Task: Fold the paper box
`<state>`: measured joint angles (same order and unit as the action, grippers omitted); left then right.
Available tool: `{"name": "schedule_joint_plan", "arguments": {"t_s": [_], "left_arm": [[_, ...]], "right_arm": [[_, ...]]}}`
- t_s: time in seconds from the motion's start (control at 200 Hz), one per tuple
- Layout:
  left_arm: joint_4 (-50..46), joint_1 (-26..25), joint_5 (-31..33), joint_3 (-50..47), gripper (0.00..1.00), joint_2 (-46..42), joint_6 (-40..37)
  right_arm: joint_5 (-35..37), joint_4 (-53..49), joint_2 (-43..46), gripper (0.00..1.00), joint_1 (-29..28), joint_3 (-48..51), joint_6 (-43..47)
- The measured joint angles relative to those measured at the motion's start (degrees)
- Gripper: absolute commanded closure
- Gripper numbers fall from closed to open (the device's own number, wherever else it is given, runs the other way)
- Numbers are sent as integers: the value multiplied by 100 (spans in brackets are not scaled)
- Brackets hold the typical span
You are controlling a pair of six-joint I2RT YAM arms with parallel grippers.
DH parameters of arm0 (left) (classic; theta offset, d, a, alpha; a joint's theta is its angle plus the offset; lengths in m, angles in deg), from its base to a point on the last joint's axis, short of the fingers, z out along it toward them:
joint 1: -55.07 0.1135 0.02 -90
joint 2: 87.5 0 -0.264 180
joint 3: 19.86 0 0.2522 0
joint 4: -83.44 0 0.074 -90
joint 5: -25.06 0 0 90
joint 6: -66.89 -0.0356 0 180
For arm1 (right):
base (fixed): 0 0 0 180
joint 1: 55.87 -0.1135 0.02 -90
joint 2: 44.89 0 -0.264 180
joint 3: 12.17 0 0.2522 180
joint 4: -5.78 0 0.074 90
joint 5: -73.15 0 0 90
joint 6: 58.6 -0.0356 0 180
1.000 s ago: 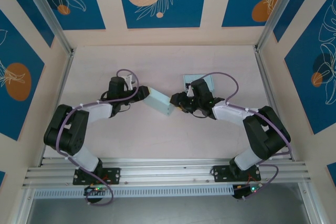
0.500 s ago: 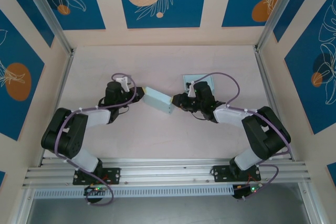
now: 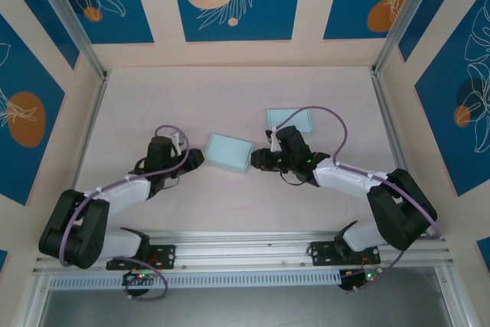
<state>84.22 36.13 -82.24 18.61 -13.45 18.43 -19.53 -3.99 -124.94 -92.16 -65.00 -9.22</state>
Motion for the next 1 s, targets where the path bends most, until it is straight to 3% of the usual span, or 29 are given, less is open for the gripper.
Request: {"name": "schedule_joint_plan", "arguments": {"t_s": [0.08,0.255,0.435,0.755,1.0], "left_arm": [[-455,-2,83,-57,51,-144,13],[-1040,-7,201,24,37,-686,-131],[-1058,-7,199,455,28,-262,-428],[-356,-7,-122,1095,45,1491,-570],[225,11,-190,1558,46,2175,-393]], "right_arm": [[127,-273,129,66,-85,-9,-22],[330,-1034,264,49,-184,-361,-306],[413,-1307,-116,33,-201,-852,-782],[323,-1355,-1895,36,-203,-1897,-820],[50,-1655,-2944,39,289,-3235,-299]]}}
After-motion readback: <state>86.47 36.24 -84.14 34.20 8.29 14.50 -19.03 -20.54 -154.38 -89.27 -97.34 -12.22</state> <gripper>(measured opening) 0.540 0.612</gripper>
